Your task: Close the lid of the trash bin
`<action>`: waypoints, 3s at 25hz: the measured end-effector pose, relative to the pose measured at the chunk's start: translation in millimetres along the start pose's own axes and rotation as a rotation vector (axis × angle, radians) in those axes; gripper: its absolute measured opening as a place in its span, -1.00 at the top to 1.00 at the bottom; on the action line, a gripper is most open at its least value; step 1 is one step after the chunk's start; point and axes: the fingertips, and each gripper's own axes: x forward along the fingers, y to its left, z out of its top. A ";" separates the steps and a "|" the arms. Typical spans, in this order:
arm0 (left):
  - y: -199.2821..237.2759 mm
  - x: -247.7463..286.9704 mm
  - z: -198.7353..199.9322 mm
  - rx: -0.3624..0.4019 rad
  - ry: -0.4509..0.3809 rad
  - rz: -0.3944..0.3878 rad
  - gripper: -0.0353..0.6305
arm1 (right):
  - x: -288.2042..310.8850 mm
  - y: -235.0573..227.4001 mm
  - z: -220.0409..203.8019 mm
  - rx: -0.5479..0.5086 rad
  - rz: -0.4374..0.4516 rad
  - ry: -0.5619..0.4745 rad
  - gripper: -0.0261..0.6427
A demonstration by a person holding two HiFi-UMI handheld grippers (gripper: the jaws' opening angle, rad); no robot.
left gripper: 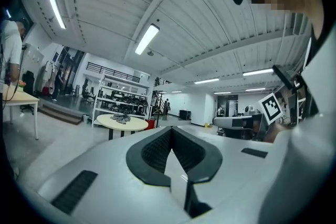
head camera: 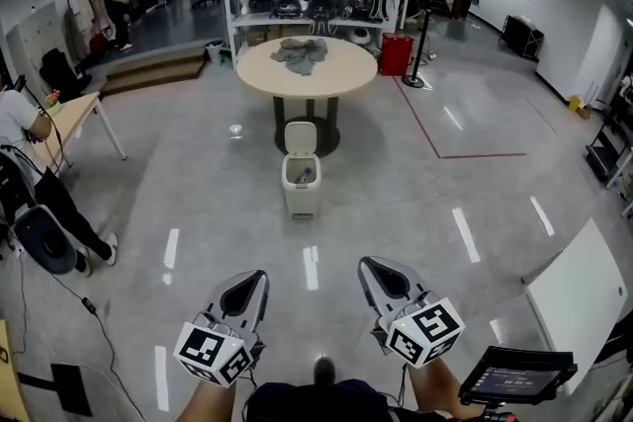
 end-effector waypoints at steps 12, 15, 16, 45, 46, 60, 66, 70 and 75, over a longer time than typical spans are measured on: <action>54.8 114.7 8.8 0.006 0.029 -0.010 0.89 | 89.4 -93.4 7.5 0.054 -0.017 -0.019 0.89; 86.3 150.4 14.5 -0.005 0.015 -0.017 0.89 | 127.0 -113.8 12.7 0.041 -0.029 -0.017 0.89; 97.4 161.9 17.1 -0.003 0.009 -0.025 0.89 | 141.4 -120.0 14.2 0.036 -0.033 -0.018 0.89; 364.6 480.5 49.9 -0.024 0.053 -0.056 0.89 | 499.2 -343.9 37.1 0.076 -0.024 0.018 0.89; 370.3 495.4 51.0 -0.027 0.058 -0.053 0.89 | 509.6 -357.0 37.0 0.084 -0.017 0.022 0.89; 478.0 647.6 43.0 -0.051 0.060 -0.038 0.89 | 659.2 -471.7 20.5 0.089 -0.048 0.056 0.89; 549.2 691.7 38.5 -0.055 0.069 -0.085 0.89 | 730.6 -484.8 16.2 0.073 -0.098 0.093 0.89; 578.3 724.3 -4.5 -0.100 0.177 -0.093 0.89 | 763.9 -501.8 -33.9 0.130 -0.114 0.190 0.89; 600.3 760.1 -78.9 -0.139 0.317 -0.062 0.89 | 791.8 -532.1 -111.9 0.209 -0.084 0.310 0.89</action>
